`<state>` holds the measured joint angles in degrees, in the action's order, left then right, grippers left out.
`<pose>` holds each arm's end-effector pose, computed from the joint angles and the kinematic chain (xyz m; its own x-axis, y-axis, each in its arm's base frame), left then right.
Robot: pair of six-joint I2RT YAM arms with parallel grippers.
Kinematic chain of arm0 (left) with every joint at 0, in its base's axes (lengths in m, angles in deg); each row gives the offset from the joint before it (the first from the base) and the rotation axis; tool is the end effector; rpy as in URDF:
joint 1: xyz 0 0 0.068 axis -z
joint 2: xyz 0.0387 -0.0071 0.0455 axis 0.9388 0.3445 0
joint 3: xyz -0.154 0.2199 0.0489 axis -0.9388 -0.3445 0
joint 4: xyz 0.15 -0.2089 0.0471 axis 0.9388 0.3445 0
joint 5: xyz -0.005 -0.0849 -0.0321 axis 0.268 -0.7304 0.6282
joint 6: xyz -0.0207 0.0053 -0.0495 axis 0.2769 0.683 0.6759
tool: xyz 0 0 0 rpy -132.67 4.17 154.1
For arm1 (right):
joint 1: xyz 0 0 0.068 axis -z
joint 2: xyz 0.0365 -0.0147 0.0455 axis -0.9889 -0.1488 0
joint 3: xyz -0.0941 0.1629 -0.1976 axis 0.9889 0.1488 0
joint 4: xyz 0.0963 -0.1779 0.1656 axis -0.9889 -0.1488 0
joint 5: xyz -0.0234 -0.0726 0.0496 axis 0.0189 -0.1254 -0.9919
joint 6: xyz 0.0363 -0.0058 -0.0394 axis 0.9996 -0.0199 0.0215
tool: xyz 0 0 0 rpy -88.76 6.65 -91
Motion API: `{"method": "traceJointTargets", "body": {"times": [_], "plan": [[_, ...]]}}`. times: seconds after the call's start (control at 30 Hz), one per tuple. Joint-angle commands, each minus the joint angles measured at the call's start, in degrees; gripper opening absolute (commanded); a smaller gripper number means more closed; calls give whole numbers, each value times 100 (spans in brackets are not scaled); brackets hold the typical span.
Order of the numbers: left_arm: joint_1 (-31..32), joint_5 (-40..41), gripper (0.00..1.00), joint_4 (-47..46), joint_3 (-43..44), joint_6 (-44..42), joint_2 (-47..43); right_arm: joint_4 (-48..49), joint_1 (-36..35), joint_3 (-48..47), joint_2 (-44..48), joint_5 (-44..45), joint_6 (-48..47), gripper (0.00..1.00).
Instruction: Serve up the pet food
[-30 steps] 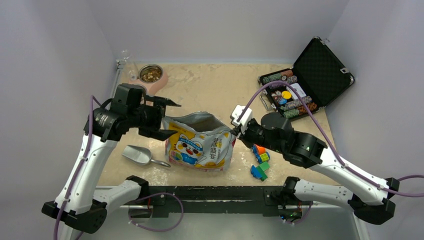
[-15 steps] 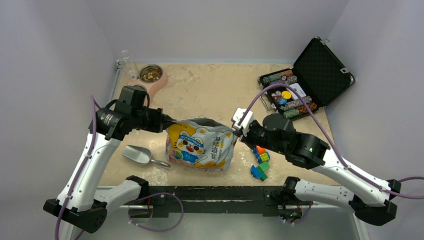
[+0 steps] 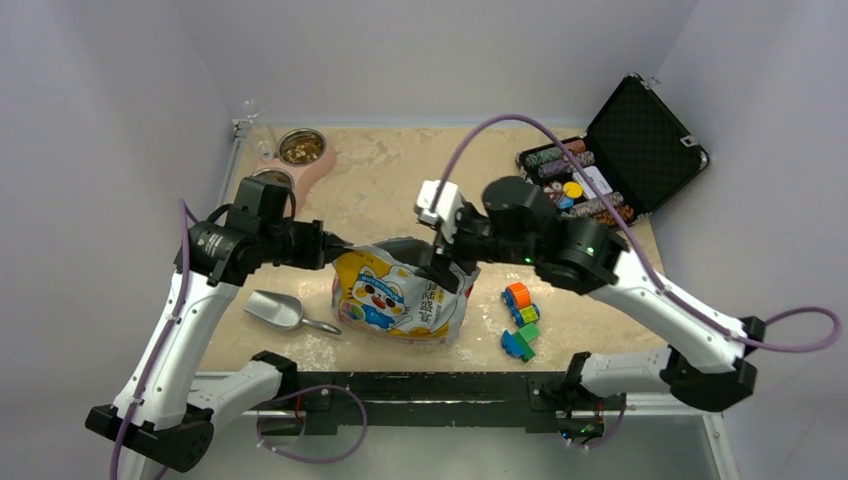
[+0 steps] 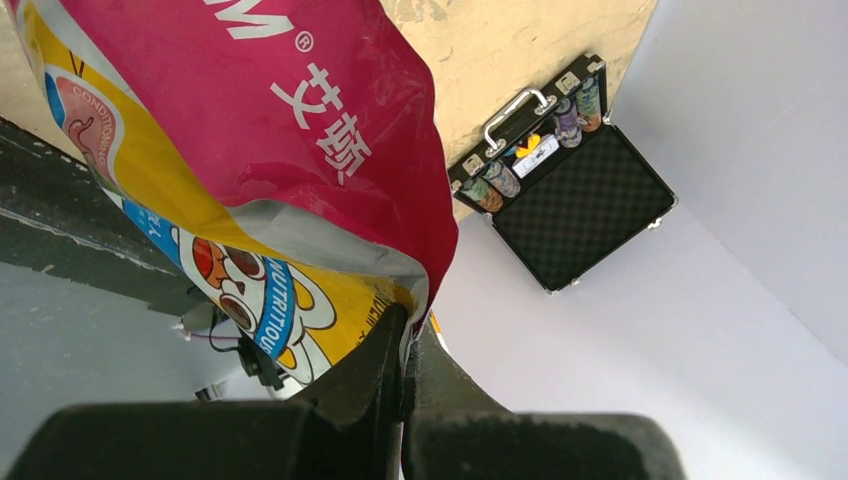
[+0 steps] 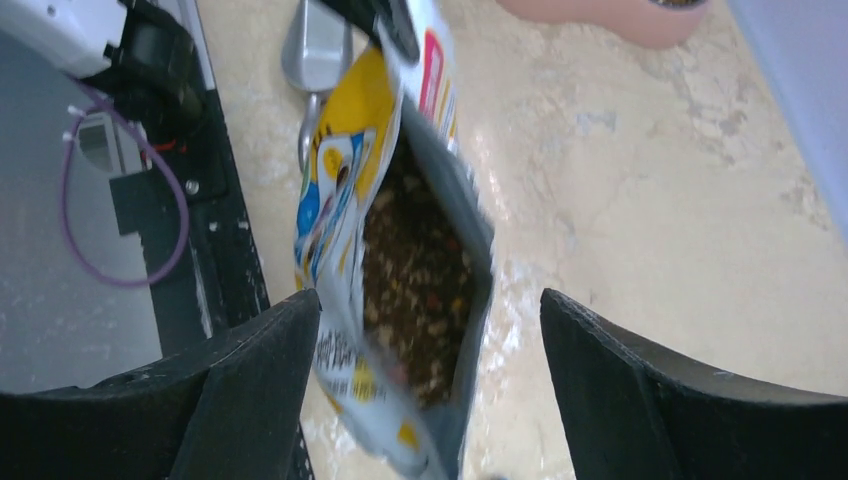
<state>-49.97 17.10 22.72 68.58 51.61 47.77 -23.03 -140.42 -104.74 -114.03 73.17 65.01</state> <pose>0.1498 -0.0624 0.3838 -0.2537 -0.9133 0.3185 -0.8407 0.0454 -0.5395 0.1120 0.1945 0.4404 -0.0384 -0.4364 -0.8989 -0.9329 0.3381 -0.1243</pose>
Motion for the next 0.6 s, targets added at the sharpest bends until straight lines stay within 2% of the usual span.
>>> {"method": "traceJointTargets", "body": {"times": [0.0, 0.2, 0.33, 0.43, 0.57], "plan": [[-46, -373, 0, -466, 4, 435, -336, -126, -323, -1096, -1042, 329, -113, 85], [-46, -604, 0, -440, -10, 390, -368, -251, -531, -2123, -2012, 31, -392, 88], [-46, -622, 0, -348, 117, 313, -353, -205, -649, -2170, -2324, -191, -370, 90], [-46, -619, 0, -310, 230, 270, -331, -156, -767, -1966, -2490, 680, -455, 89], [-46, -583, 0, -223, 333, 172, -261, -95, -808, -1510, -2374, 1656, -742, 82]]}}
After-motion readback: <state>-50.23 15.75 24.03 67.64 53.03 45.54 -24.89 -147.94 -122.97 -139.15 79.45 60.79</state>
